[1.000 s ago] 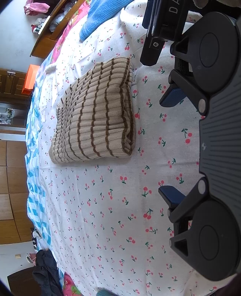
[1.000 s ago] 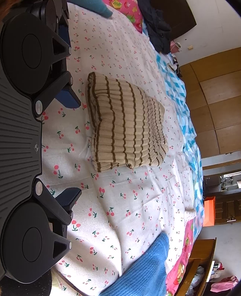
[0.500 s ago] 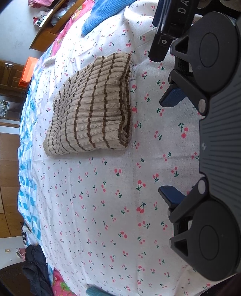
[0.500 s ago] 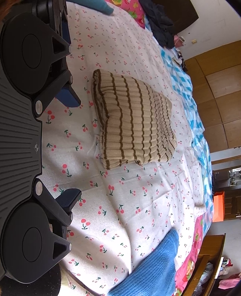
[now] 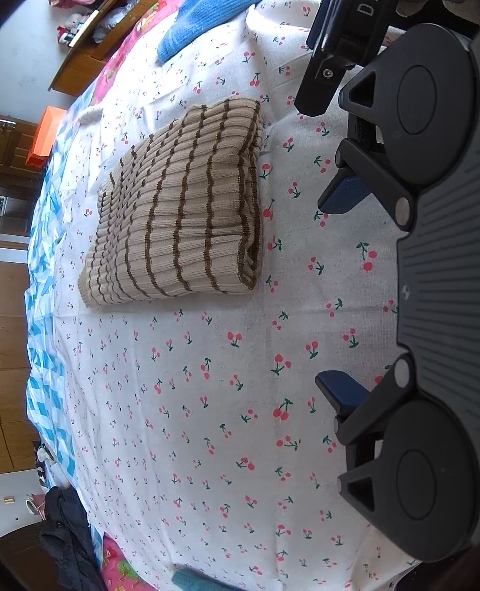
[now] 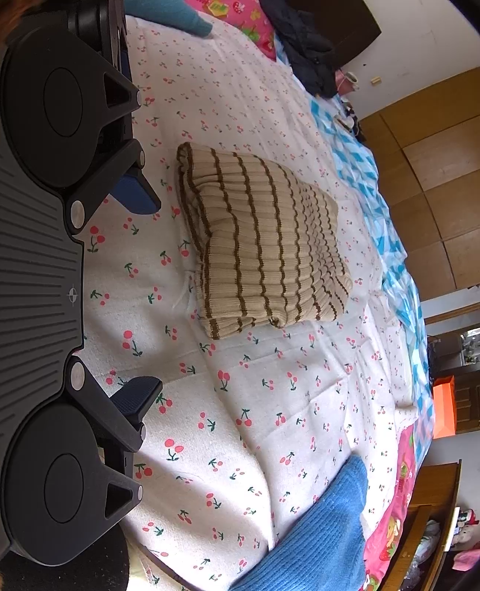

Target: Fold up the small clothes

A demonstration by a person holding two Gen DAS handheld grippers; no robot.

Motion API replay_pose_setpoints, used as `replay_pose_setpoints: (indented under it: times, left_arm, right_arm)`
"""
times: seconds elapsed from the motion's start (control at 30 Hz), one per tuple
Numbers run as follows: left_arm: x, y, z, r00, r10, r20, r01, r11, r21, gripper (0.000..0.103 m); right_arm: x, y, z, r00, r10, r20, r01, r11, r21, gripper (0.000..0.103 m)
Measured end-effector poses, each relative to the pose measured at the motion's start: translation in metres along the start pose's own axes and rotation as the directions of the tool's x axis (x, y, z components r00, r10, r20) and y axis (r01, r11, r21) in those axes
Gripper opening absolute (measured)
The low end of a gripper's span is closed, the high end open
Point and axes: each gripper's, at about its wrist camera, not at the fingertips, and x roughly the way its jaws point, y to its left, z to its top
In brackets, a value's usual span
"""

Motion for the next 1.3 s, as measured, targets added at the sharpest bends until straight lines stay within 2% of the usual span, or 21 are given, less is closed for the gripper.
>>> replay_pose_setpoints:
  times: [0.33, 0.47, 0.87, 1.3]
  left_arm:
    - [0.0007, -0.0061, 0.0087, 0.999, 0.013, -0.031, -0.012, 0.999, 0.035, 0.097]
    - [0.0033, -0.0086, 0.0088, 0.998, 0.024, -0.061, -0.021, 0.998, 0.053, 0.097]
    - [-0.001, -0.0063, 0.0098, 0.998, 0.03, -0.05, -0.028, 0.998, 0.048, 0.097]
    - [-0.0029, -0.0103, 0.0068, 0.998, 0.028, -0.058, -0.024, 0.998, 0.061, 0.097]
  right_arm:
    - [-0.0006, 0.0019, 0.0024, 0.998, 0.004, -0.069, -0.006, 1.0, -0.026, 0.096]
    - [-0.0052, 0.0014, 0.0068, 0.998, -0.011, -0.061, 0.008, 0.999, -0.039, 0.096]
    - [-0.0003, 0.0065, 0.0076, 0.993, -0.085, -0.08, 0.077, 0.993, -0.095, 0.096]
    - [0.004, 0.0035, 0.0074, 0.992, -0.096, -0.086, 0.087, 0.992, -0.092, 0.096]
